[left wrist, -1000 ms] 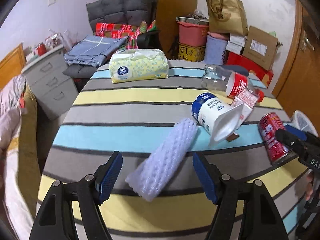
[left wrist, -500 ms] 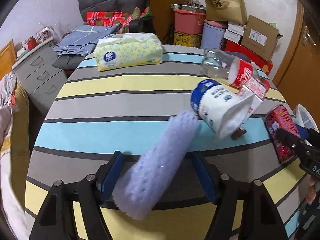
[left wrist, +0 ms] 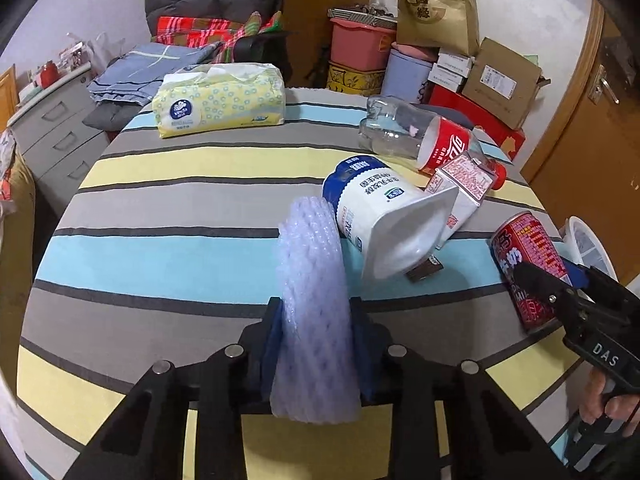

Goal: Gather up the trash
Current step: 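Grasp the red can with the right tool while the left tool grasps the lavender foam mesh sleeve, then lift the can and sleeve and carry them over the wastebasket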

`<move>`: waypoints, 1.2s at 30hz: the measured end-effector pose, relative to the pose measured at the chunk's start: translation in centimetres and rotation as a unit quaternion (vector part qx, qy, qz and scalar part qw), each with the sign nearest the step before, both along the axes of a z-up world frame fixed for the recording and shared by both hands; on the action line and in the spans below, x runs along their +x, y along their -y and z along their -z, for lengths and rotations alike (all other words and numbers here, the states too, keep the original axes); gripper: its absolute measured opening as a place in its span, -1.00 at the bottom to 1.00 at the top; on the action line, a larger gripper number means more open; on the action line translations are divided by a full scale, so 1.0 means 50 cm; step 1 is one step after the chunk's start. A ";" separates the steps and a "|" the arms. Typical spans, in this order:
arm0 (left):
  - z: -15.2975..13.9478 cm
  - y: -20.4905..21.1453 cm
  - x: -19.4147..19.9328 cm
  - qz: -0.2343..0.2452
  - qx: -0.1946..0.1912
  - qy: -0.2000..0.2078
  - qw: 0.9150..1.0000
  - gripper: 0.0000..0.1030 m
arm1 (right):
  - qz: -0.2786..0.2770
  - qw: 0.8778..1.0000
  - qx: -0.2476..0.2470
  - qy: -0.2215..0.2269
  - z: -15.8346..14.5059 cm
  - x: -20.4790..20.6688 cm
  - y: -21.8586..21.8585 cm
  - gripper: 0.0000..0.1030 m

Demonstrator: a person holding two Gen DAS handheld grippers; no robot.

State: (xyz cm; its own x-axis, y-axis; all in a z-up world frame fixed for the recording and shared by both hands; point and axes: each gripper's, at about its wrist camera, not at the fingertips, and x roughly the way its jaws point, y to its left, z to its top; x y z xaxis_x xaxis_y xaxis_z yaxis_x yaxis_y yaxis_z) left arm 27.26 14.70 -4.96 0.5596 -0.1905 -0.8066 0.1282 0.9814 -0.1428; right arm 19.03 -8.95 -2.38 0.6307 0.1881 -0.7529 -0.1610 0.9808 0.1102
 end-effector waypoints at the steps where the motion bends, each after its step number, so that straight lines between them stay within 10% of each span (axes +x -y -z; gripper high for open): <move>1: -0.001 -0.001 -0.002 -0.005 -0.005 0.000 1.000 -0.41 | 0.000 1.000 0.004 0.000 0.000 -0.001 0.002 0.10; 36: -0.146 0.071 -0.154 -0.001 -0.055 0.087 0.995 -0.41 | 0.014 0.997 0.045 0.053 -0.058 -0.069 0.082 0.09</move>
State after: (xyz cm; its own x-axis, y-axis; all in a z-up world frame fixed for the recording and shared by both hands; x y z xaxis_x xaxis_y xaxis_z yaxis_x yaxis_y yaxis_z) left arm 19.55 11.13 2.31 0.6898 -0.2715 -0.6712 0.1587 0.9612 -0.2257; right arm 15.59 -13.06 0.51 0.7114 0.2329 -0.6631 -0.1484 0.9720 0.1821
